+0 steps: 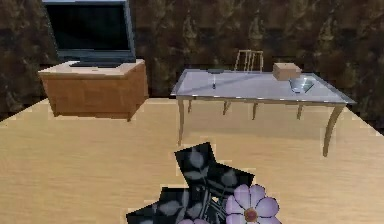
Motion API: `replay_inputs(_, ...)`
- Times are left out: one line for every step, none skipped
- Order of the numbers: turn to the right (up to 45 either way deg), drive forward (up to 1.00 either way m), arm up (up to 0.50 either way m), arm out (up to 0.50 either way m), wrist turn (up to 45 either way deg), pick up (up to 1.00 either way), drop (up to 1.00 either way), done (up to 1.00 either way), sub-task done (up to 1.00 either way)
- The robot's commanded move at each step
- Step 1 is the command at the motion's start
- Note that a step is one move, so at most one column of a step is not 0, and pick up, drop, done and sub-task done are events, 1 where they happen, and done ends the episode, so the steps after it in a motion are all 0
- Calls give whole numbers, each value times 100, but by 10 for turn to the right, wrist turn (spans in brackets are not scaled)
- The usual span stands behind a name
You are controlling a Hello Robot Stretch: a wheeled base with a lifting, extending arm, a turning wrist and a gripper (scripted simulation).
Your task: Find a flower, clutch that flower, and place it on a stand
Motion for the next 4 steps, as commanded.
replay_inputs(0, 55, 0, 0, 0, 0, 0, 0, 0)
replay_inputs(-330, 0, 0, 0, 0, 0, 0, 0, 0)
replay_inputs(0, 45, 0, 0, 0, 0, 0, 0, 0)
replay_inputs(-150, 0, 0, 0, 0, 0, 0, 0, 0)
